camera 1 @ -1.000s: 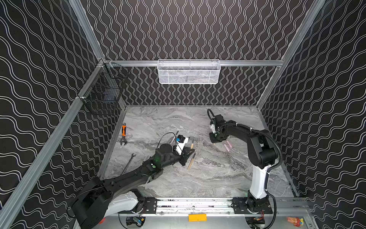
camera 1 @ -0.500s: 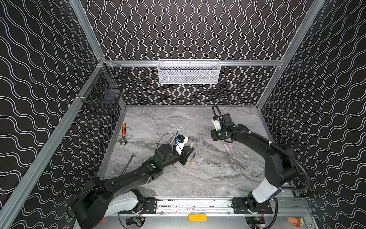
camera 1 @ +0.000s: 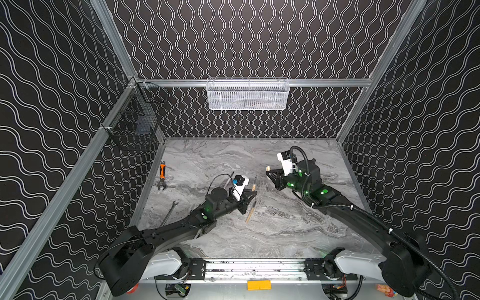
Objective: Insert pens into pen caps
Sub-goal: Pick up the pen cap from the center of the table, then put on the pen cap to the pen.
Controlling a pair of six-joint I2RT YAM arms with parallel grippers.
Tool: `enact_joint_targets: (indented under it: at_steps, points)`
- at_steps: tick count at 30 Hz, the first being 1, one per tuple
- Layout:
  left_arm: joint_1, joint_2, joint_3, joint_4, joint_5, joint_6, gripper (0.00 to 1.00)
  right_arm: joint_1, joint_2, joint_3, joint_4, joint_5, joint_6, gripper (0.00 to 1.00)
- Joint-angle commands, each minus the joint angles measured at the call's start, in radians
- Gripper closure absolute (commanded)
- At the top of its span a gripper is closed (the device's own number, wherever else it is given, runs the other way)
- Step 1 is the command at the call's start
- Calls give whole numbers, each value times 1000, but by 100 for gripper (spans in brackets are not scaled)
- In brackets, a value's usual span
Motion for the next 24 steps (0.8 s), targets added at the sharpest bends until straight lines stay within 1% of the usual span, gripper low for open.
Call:
enact_joint_targets:
  at_steps: [1,5,11,24]
  points:
    - [-1,11,17,35,17,-40,91,27,-35,-24,187,0,31,84]
    - [-3,22,34,19,28,-56,91,64,-72,-46,250,66,17,84]
    - [-2,30,37,22,46,-70,91,97,-100,-69,313,102,12,84]
    - [-6,40,34,23,54,-81,92,130,-65,-53,357,73,33,84]
